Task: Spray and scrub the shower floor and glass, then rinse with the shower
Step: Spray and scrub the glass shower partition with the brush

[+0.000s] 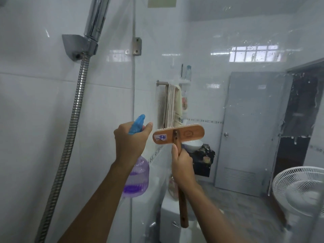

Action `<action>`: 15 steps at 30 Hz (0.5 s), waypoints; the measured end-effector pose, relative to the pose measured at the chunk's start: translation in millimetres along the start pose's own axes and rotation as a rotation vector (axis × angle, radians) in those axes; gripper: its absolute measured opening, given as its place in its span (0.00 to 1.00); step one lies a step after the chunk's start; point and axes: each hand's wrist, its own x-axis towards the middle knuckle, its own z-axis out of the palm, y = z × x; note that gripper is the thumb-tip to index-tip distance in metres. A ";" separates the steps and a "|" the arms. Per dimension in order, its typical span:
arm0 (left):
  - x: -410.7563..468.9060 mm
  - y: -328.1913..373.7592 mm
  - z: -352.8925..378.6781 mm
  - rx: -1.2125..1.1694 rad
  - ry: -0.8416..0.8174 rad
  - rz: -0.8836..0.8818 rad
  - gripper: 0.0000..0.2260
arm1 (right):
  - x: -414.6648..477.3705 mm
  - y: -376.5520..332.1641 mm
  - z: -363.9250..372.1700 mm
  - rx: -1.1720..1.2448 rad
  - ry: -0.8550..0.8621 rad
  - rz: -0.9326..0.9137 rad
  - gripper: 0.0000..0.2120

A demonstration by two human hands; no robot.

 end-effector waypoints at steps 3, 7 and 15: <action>-6.7 4.3 9.8 -0.017 -0.028 -0.011 0.10 | 16.6 -35.9 -31.4 -0.027 0.071 -0.102 0.22; -31.0 18.6 29.4 -0.074 -0.135 -0.032 0.10 | 54.6 -92.5 -96.9 0.030 0.246 -0.188 0.23; -98.6 41.5 89.8 -0.086 -0.356 -0.102 0.14 | 36.3 -50.8 -190.0 -0.058 0.272 -0.089 0.24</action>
